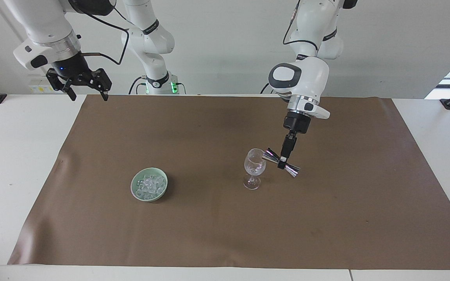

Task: Pour wine and add ice with both arms
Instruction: 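Carry the metal cup back away from the glass with the left gripper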

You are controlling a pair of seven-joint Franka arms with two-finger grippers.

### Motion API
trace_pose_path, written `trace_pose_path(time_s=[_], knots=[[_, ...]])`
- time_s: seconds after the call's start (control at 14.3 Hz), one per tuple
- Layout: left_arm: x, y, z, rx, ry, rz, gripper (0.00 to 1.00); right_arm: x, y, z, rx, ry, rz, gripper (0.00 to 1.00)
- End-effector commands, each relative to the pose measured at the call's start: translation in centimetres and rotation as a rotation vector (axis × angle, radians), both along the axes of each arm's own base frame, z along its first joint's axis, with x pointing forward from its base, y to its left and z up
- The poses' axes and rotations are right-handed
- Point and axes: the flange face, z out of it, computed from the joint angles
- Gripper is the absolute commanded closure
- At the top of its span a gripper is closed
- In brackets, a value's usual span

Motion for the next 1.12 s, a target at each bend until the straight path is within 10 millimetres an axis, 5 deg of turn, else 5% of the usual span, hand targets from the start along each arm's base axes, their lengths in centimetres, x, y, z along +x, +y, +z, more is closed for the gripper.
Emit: trace_pose_path(time_s=[0.0, 0.42, 1.05], knots=[[-0.4, 1.1, 1.9, -0.116, 0.039, 0.043, 1.0, -0.5, 0.3, 0.0, 0.014, -0.004, -0.011, 0.0], [0.2, 4.6, 4.3, -0.304, 0.129, 0.122, 1.0, -0.5, 0.2, 0.0, 0.014, -0.004, -0.013, 0.0], [1.8, 9.6, 4.8, -0.661, 0.415, 0.276, 1.0, -0.5, 0.3, 0.0, 0.014, -0.004, -0.011, 0.0]])
